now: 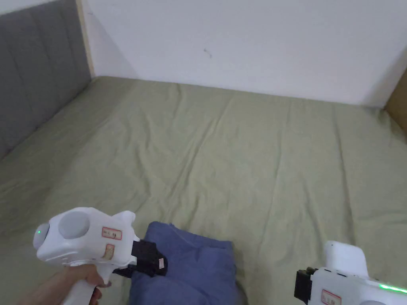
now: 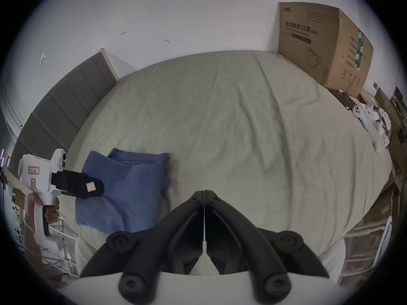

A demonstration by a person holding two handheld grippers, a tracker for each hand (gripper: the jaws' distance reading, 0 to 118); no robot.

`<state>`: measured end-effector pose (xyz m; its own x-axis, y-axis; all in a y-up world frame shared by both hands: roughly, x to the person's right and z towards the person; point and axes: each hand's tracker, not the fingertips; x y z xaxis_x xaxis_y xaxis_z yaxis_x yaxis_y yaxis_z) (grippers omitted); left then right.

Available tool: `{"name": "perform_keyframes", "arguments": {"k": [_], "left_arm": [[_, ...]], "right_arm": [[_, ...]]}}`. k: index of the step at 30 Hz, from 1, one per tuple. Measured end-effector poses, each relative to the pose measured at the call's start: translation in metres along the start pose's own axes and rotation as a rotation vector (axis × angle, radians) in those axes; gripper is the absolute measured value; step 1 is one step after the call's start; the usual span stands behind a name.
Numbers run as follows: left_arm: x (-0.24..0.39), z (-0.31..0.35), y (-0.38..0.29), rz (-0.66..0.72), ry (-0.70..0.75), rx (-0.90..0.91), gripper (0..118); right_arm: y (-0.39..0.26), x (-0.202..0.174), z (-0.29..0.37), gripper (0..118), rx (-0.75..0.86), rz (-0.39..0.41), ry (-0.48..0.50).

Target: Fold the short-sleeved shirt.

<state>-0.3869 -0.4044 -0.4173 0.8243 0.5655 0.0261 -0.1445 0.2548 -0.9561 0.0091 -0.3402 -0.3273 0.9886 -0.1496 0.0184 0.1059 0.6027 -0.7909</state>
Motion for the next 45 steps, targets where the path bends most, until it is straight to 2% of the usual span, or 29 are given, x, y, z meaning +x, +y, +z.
{"name": "perform_keyframes", "arguments": {"k": [3, 7, 12, 14, 16, 17, 18, 19, 20, 21, 22, 23, 26, 27, 29, 30, 33, 36, 40, 44, 45], "left_arm": [[-0.036, 0.031, 0.016, -0.003, 0.142, 0.001, 23], [-0.076, 0.067, 0.032, -0.02, 0.405, 0.001, 23], [-0.11, 0.099, 0.045, -0.044, 0.677, -0.003, 23], [-0.116, 0.103, 0.052, -0.116, 0.832, -0.022, 23], [-0.121, 0.106, 0.055, -0.153, 0.958, 0.026, 23], [-0.122, 0.107, 0.054, -0.146, 0.975, 0.054, 23], [-0.121, 0.106, 0.052, -0.129, 0.991, 0.07, 33], [-0.119, 0.105, 0.051, -0.124, 0.997, 0.069, 49], [-0.117, 0.105, 0.05, -0.127, 0.993, 0.07, 74], [-0.113, 0.106, 0.049, -0.127, 0.982, 0.066, 106], [-0.104, 0.108, 0.044, -0.141, 0.948, 0.083, 113], [-0.096, 0.109, 0.043, -0.157, 0.905, 0.105, 109], [-0.064, 0.11, 0.035, -0.176, 0.898, 0.107, 103], [-0.045, 0.111, 0.028, -0.189, 0.878, 0.117, 77], [-0.016, 0.106, 0.015, -0.24, 0.783, 0.174, 5], [-0.01, 0.098, 0.012, -0.253, 0.737, 0.218, 0], [0.034, 0.086, -0.013, -0.288, 0.634, 0.258, 0], [0.071, 0.075, -0.036, -0.263, 0.55, 0.359, 0], [0.122, 0.068, -0.067, -0.25, 0.519, 0.506, 0], [0.17, 0.059, -0.099, -0.292, 0.546, 0.666, 0], [0.179, 0.056, -0.107, -0.299, 0.513, 0.696, 0]], "right_arm": [[0.003, -0.021, -0.006, 1, 0.003, 0.017, 0.014], [0.005, -0.04, -0.011, 1, -0.011, 0.046, 0.046], [0.005, -0.051, -0.016, 1, -0.027, 0.064, 0.062], [0.005, -0.054, -0.016, 1, -0.032, 0.073, 0.06], [0.003, -0.053, -0.016, 1, -0.036, 0.077, 0.064], [0.003, -0.053, -0.016, 1, -0.039, 0.077, 0.069], [0.002, -0.053, -0.017, 1, -0.048, 0.079, 0.073], [0.002, -0.052, -0.018, 1, -0.054, 0.081, 0.071], [0.001, -0.052, -0.019, 1, -0.056, 0.082, 0.068], [0.001, -0.051, -0.019, 1, -0.058, 0.082, 0.066], [0.0, -0.049, -0.019, 1, -0.06, 0.08, 0.066], [0.0, -0.048, -0.019, 1, -0.06, 0.077, 0.067], [0.001, -0.045, -0.019, 1, -0.058, 0.065, 0.065], [0.001, -0.044, -0.018, 1, -0.053, 0.061, 0.066], [0.0, -0.041, -0.015, 1, -0.047, 0.052, 0.066], [0.0, -0.04, -0.014, 1, -0.043, 0.049, 0.069], [-0.001, -0.033, -0.007, 1, -0.024, 0.041, 0.067], [-0.002, -0.023, 0.001, 1, 0.001, 0.035, 0.058], [-0.004, -0.008, 0.016, 1, 0.054, 0.007, 0.053], [-0.003, 0.001, 0.036, 1, 0.141, 0.038, 0.008], [-0.003, 0.003, 0.042, 1, 0.162, 0.04, 0.002]]}}
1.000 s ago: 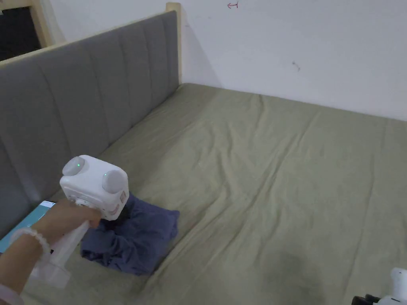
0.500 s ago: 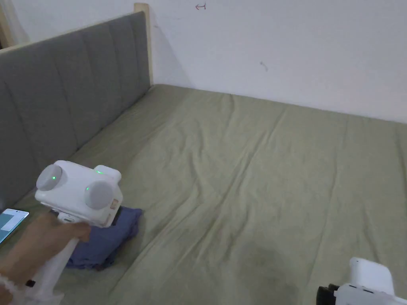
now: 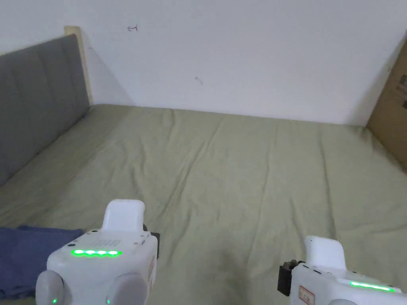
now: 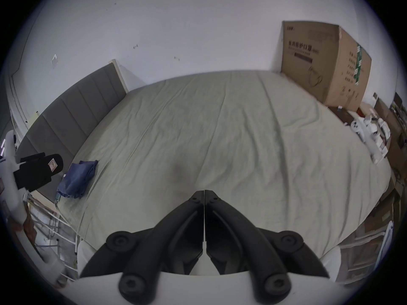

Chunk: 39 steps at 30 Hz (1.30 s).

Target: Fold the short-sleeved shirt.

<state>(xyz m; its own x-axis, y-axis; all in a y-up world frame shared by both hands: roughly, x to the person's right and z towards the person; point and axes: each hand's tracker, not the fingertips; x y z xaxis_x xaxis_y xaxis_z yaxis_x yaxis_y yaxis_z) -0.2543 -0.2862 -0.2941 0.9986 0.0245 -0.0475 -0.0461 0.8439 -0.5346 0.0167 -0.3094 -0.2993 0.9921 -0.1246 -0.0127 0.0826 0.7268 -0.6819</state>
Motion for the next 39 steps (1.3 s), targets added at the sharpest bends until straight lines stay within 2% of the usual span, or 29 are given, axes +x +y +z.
{"name": "perform_keyframes", "arguments": {"k": [5, 9, 12, 14, 15, 19, 23, 29, 39], "left_arm": [[0.04, 0.021, -0.005, -0.009, 0.003, 0.126, 0], [0.057, 0.045, -0.002, -0.017, 0.012, 0.257, 0], [0.072, 0.059, -0.001, -0.082, 0.016, 0.323, 0], [0.076, 0.068, 0.0, -0.071, -0.015, 0.342, 0], [0.078, 0.072, 0.003, -0.068, -0.02, 0.342, 0], [0.076, 0.08, 0.01, -0.024, -0.054, 0.36, 0], [0.076, 0.084, 0.011, -0.066, -0.014, 0.406, 0], [0.081, 0.087, 0.019, -0.098, 0.008, 0.454, 0], [0.083, 0.092, 0.037, -0.109, 0.031, 0.517, 0]], "right_arm": [[0.005, 0.01, 0.031, 1, 0.145, 0.014, -0.021], [0.007, 0.008, 0.057, 1, 0.268, 0.111, -0.1], [0.008, 0.006, 0.078, 1, 0.41, 0.145, -0.132], [0.007, 0.007, 0.088, 1, 0.505, 0.157, -0.116], [0.007, 0.007, 0.096, 1, 0.554, 0.163, -0.061], [0.008, 0.006, 0.106, 1, 0.583, 0.132, -0.066], [0.009, 0.008, 0.113, 1, 0.615, 0.113, -0.065], [0.02, 0.0, 0.12, 1, 0.671, 0.146, -0.082], [0.036, 0.005, 0.121, 1, 0.695, 0.119, -0.093]]}}
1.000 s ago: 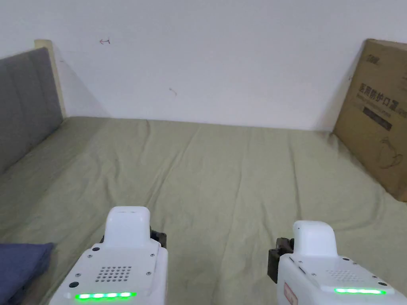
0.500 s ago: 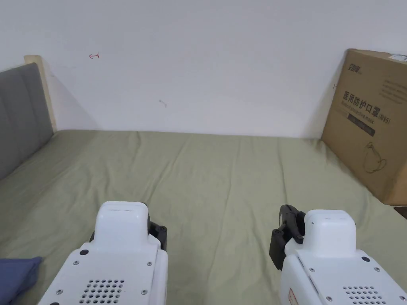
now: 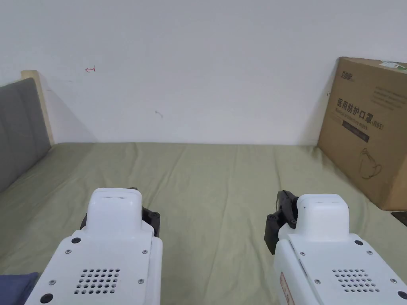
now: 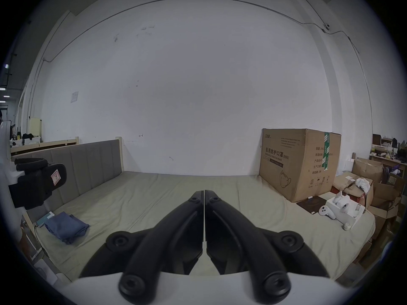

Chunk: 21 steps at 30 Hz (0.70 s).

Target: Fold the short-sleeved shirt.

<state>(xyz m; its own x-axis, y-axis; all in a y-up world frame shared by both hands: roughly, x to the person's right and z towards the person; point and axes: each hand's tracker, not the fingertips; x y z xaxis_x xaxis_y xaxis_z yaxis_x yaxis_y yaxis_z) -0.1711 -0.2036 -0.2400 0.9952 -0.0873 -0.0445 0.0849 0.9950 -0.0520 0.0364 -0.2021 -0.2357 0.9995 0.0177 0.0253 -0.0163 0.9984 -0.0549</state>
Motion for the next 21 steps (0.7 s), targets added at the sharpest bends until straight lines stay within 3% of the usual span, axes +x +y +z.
{"name": "perform_keyframes", "arguments": {"k": [5, 7, 9, 10, 14, 15, 17, 21], "left_arm": [[0.001, 0.0, 0.001, 0.014, -0.013, -0.009, 2], [0.001, 0.001, 0.0, 0.02, -0.016, -0.011, 30], [-0.002, 0.002, 0.0, 0.057, -0.041, -0.015, 64], [-0.004, 0.004, 0.0, 0.088, -0.049, -0.01, 76], [-0.006, 0.005, 0.004, 0.103, -0.051, -0.012, 90], [-0.005, 0.005, 0.005, 0.098, -0.046, -0.008, 99], [-0.004, 0.004, 0.007, 0.078, -0.035, -0.008, 117], [-0.002, 0.009, 0.009, 0.087, -0.041, 0.021, 118]], "right_arm": [[0.001, 0.001, -0.002, 3, -0.002, -0.008, -0.004], [0.002, 0.001, -0.002, 25, 0.001, -0.008, -0.006], [0.002, 0.002, -0.003, 67, 0.004, -0.009, -0.008], [0.003, 0.003, -0.003, 77, 0.002, -0.012, -0.005], [0.007, 0.004, -0.002, 105, 0.0, -0.031, 0.003], [0.007, 0.005, -0.002, 114, 0.009, -0.031, -0.001], [0.01, 0.004, 0.0, 118, 0.02, -0.024, -0.013], [0.012, 0.003, 0.001, 118, 0.042, -0.014, -0.022]]}}
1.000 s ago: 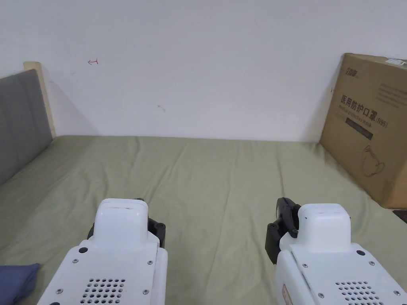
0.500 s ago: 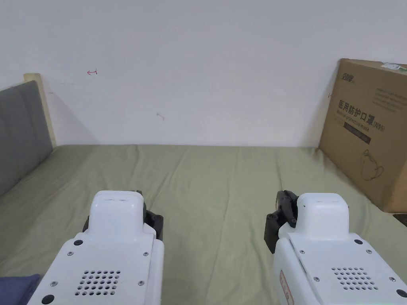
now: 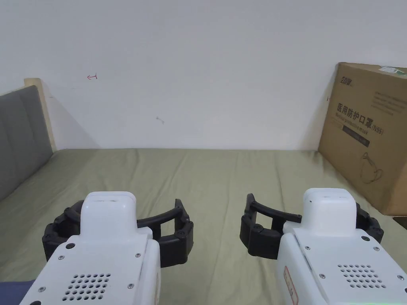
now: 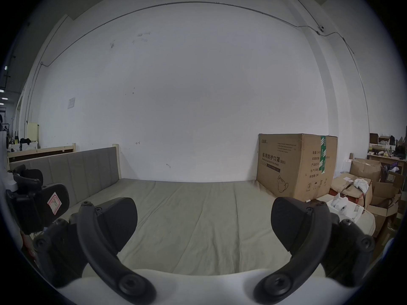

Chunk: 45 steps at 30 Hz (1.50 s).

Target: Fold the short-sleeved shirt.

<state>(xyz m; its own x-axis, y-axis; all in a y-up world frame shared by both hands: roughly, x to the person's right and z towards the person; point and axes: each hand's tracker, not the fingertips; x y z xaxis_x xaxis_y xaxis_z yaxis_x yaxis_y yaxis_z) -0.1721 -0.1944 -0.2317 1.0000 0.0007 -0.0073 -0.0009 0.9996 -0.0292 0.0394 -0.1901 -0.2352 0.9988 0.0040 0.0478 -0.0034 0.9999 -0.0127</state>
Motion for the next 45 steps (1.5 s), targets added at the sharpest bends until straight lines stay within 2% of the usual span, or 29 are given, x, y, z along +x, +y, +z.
{"name": "perform_keyframes", "arguments": {"k": [7, 11, 15, 21, 31, 34, 40, 43, 45], "left_arm": [[0.006, -0.002, 0.008, -0.093, -0.002, -0.04, 118], [0.004, -0.002, 0.012, -0.047, -0.064, -0.101, 118], [0.003, -0.003, 0.023, 0.011, -0.027, -0.106, 118], [0.004, -0.006, 0.026, -0.084, -0.013, -0.091, 118], [0.012, -0.007, 0.026, -0.152, 0.031, -0.149, 118], [0.008, -0.008, 0.026, -0.108, -0.014, -0.157, 118], [0.002, -0.011, 0.025, -0.07, -0.012, -0.154, 118], [-0.006, -0.011, 0.019, 0.005, -0.092, -0.143, 118], [-0.01, -0.012, 0.016, 0.01, -0.092, -0.145, 118]], "right_arm": [[0.0, 0.002, -0.001, 118, -0.012, -0.015, -0.01], [0.001, 0.003, -0.001, 118, -0.015, -0.008, -0.017], [0.002, 0.005, -0.002, 118, -0.018, 0.007, -0.034], [0.003, 0.01, -0.004, 118, -0.026, -0.014, -0.038], [0.001, 0.013, -0.008, 118, -0.048, -0.02, -0.045], [0.0, 0.013, -0.008, 118, -0.048, -0.019, -0.048], [0.0, 0.012, -0.009, 118, -0.048, -0.014, -0.048], [0.0, 0.013, -0.01, 118, -0.053, -0.025, -0.046], [0.0, 0.013, -0.01, 118, -0.057, -0.029, -0.045]]}}
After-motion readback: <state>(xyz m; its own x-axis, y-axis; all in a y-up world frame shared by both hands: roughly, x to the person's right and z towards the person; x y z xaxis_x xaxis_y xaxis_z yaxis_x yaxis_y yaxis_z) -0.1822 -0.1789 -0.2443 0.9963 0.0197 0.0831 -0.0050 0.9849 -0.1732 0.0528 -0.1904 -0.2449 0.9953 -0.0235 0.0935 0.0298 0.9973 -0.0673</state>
